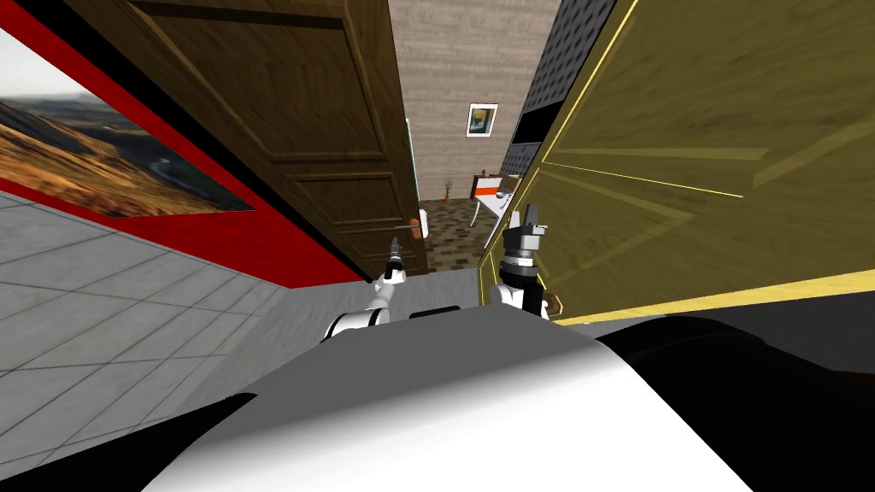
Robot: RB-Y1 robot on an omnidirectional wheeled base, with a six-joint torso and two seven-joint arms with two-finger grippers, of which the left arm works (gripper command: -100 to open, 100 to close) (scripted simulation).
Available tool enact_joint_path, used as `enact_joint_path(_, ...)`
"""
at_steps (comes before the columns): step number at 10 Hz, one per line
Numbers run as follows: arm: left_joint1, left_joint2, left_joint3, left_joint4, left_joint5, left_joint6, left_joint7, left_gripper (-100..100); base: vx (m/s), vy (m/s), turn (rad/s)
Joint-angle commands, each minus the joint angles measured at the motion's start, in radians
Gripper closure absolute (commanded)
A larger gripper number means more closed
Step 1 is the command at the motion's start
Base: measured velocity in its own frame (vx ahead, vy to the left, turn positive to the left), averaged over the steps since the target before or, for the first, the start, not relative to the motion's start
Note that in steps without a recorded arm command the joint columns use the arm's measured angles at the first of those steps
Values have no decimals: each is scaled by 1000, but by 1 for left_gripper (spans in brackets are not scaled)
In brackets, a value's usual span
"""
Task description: Pull the door open
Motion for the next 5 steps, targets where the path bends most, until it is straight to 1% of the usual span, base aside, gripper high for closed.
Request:
enact_joint_path(1, -27, -4, 3, 40, 1, 1, -1, -100, 102, -5, -10)
enact_joint_path(3, -50, -10, 7, 75, 2, 1, -3, -100, 89, -8, -14)
enact_joint_path(4, -77, -19, 10, 115, 3, 1, -5, -100, 115, 2, -24)
enact_joint_path(5, -85, -22, 11, 127, 3, 1, -6, -100, 119, -3, -19)
